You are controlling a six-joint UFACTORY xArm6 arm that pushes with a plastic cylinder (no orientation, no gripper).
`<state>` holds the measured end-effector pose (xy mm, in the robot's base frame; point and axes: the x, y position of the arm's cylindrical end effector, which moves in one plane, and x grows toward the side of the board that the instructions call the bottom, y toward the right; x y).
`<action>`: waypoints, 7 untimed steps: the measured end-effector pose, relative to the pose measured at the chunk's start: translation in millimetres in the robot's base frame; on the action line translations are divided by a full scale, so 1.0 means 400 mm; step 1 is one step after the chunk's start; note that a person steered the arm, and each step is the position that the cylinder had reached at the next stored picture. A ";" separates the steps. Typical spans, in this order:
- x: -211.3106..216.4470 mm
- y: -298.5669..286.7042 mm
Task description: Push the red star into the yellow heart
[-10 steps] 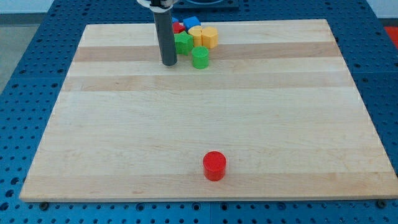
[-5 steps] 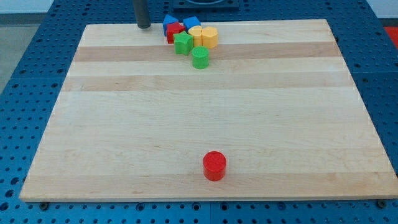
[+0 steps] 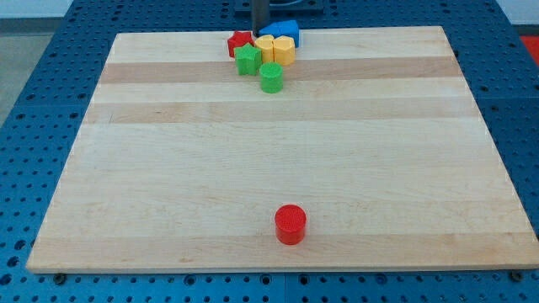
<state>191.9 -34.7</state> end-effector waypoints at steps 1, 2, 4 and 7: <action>0.000 -0.069; 0.000 -0.146; 0.061 -0.188; 0.098 -0.100</action>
<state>231.2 -74.6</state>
